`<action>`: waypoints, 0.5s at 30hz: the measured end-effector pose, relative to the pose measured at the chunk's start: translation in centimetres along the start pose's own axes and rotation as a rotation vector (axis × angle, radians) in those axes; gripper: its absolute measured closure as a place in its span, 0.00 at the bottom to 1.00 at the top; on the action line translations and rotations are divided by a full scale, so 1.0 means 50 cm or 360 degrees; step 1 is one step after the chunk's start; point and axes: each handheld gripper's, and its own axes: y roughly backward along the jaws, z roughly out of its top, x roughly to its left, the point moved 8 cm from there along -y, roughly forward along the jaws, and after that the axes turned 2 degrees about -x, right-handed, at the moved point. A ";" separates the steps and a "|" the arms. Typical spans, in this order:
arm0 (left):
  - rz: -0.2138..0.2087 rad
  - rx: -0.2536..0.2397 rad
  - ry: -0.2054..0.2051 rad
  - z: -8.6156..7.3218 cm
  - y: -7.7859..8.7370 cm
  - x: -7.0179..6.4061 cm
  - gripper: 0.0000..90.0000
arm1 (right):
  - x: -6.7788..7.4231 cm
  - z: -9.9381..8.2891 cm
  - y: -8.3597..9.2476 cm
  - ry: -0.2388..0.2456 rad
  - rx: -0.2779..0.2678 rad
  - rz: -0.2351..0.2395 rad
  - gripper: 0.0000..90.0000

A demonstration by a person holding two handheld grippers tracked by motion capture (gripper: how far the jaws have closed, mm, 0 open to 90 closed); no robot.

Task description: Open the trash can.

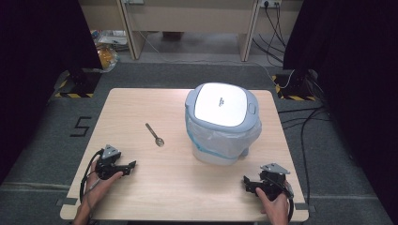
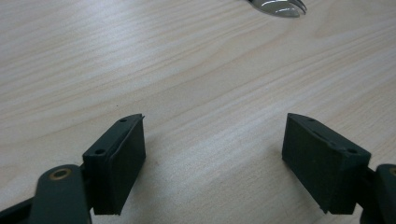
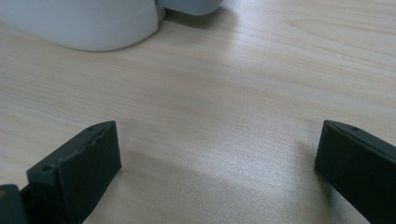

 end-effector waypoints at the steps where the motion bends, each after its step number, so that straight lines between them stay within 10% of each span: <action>1: 0.0000 0.0000 0.0000 0.000 0.000 0.000 0.23 | 0.000 0.000 0.000 0.0000 0.0000 0.0000 0.00; 11: 0.0000 0.0001 -0.0001 0.000 0.000 0.000 0.23 | -0.003 0.000 -0.002 0.0007 0.0006 -0.0034 0.02; 15: 0.0000 0.0001 -0.0001 0.000 0.000 0.000 0.23 | -0.007 0.004 0.006 0.0030 -0.0048 -0.0032 0.23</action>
